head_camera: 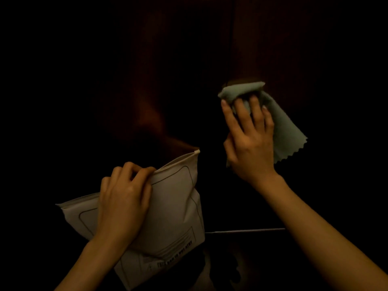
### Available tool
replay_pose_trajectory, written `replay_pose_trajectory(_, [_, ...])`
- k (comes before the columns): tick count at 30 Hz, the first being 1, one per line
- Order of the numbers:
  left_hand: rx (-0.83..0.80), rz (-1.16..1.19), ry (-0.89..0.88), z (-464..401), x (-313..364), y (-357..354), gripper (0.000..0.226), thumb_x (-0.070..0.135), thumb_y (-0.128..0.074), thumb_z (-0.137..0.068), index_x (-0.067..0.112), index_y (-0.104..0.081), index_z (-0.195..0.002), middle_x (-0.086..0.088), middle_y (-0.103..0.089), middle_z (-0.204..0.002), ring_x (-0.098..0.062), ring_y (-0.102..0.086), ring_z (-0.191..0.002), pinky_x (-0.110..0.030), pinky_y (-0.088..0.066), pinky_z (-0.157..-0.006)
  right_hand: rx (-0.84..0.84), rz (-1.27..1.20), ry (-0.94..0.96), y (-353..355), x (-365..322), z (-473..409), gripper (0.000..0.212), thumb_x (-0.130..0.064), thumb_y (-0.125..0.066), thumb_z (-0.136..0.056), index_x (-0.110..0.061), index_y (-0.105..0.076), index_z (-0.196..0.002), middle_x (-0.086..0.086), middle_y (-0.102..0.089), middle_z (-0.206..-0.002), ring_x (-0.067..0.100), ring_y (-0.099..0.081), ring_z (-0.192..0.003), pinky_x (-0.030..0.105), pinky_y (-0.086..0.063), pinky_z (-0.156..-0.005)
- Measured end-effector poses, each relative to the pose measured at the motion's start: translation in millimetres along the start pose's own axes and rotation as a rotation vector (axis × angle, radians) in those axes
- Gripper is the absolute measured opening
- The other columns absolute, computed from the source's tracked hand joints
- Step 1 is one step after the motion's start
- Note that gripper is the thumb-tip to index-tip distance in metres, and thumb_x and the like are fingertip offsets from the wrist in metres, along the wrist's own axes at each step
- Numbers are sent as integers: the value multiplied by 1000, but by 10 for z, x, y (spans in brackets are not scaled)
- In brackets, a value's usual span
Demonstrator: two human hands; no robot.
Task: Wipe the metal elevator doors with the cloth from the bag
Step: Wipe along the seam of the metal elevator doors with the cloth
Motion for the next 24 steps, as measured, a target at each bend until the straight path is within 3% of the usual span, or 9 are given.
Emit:
replay_pose_trajectory(4, [0, 2, 17, 29, -5, -15, 41, 27, -35, -85, 12, -67, -106, -5, -55, -89, -24, -47, -79, -32, -26, -65, -80, 8, 18, -277, -45, 491, 64, -16, -49, -81, -14, -30, -142, 10, -27, -146, 34, -21, -136, 49, -16, -110])
replay_pose_trajectory(11, [-9, -42, 72, 128, -60, -139, 28, 13, -58, -79, 13, -68, -105, -5, -56, -88, -20, -44, -83, -28, -15, -71, -502, 150, 46, -858, -129, 1574, 71, -25, -34, -78, -14, -13, -144, 14, -28, -142, 38, -29, -129, 51, -21, -105])
replay_pose_trajectory(13, [-33, -37, 79, 135, -39, -165, 32, 17, -54, -77, 15, -68, -106, -3, -56, -89, -19, -42, -84, -27, -12, -71, -479, 132, 32, -787, -98, 1420, 70, -26, -35, -79, -13, -16, -145, 14, -28, -142, 39, -28, -129, 51, -21, -105])
replay_pose_trajectory(17, [-62, -12, 102, 184, -4, -256, 32, 18, -54, -77, 17, -68, -105, -1, -56, -90, -17, -42, -85, -27, -11, -73, -262, 40, -21, -389, -7, 657, 67, -21, -41, -79, -9, -26, -143, 15, -24, -143, 39, -21, -133, 51, -18, -106])
replay_pose_trajectory(21, [-50, 4, 154, 237, -41, -302, 28, 9, -69, -78, 17, -68, -105, -2, -56, -90, -22, -48, -83, -28, -13, -73, -126, 18, -84, -159, 21, 257, 66, -15, -48, -83, -9, -23, -145, 14, -19, -146, 36, -17, -136, 50, -21, -107])
replay_pose_trajectory(24, [-21, 10, 174, 257, -58, -262, 31, 23, -45, -85, 18, -68, -105, -2, -56, -90, -19, -44, -84, -30, -18, -73, -136, 30, -95, -268, -31, 556, 68, -16, -44, -82, -10, -19, -145, 17, -21, -145, 39, -20, -133, 54, -27, -104])
Point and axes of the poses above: each hand's wrist, its own z-axis away from the middle knuckle, its own y-axis out of the back of the hand, x = y × z, the point moved 8 cm from there along -z, towards the middle knuckle
